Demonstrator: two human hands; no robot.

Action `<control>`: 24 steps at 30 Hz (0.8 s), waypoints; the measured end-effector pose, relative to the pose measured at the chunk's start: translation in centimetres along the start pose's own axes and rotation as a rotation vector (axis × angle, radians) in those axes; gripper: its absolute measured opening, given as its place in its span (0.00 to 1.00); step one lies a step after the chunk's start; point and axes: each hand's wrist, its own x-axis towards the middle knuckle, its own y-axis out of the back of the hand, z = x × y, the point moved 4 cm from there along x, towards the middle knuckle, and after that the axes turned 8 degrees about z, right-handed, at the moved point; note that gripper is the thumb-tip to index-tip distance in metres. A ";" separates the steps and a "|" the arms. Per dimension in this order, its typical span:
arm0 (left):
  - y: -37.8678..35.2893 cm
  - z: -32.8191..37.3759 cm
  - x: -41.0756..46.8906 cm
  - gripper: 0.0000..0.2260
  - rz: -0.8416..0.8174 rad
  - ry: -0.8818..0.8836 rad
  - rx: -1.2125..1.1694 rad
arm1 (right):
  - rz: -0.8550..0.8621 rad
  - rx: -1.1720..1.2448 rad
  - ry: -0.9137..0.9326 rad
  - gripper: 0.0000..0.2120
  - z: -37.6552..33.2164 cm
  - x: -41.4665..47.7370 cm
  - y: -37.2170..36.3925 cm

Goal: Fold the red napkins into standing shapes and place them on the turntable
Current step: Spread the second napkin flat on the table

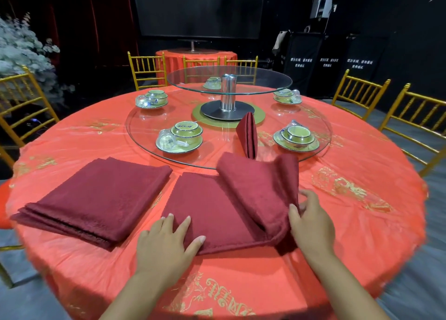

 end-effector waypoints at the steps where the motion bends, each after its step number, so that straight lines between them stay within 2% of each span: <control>1: 0.8 0.1 0.1 0.35 0.039 0.006 -0.017 | 0.057 -0.077 0.020 0.23 0.2 -0.1 0.7; 3: 2.1 0.6 0.3 0.33 0.179 -0.024 -0.079 | 0.159 -0.180 0.194 0.31 0.0 -0.5 1.5; 4: 2.6 0.8 0.5 0.32 0.224 -0.023 -0.102 | 0.185 -0.185 0.318 0.31 -0.5 -0.8 1.6; 5: 2.8 1.0 0.8 0.32 0.201 -0.012 -0.140 | 0.149 -0.155 0.431 0.28 -1.0 -1.1 1.4; 7: 2.4 1.9 1.6 0.35 0.113 -0.028 -0.193 | -0.048 -0.061 0.556 0.22 -1.8 -1.1 0.3; 9: 0.9 2.9 2.5 0.32 0.011 -0.134 -0.250 | -0.282 -0.078 0.552 0.21 -1.8 -0.7 -1.4; 11: -0.2 3.7 3.2 0.29 -0.090 -0.199 -0.278 | -0.485 -0.156 0.516 0.27 -1.3 -0.4 -3.2; 14: -1.6 3.8 3.3 0.29 -0.229 -0.214 -0.249 | -0.707 -0.221 0.339 0.34 0.4 -0.1 -4.3; 17: -2.1 3.4 2.5 0.29 -0.211 -0.188 -0.211 | -0.662 -0.338 0.262 0.36 1.8 0.1 -3.6; 21: -2.0 3.1 1.0 0.30 -0.193 -0.100 -0.193 | -0.418 -0.645 0.259 0.36 2.8 -0.1 -1.1; 24: -0.8 2.9 0.0 0.32 -0.137 -0.040 -0.081 | -0.241 -0.784 0.258 0.33 2.9 0.0 0.7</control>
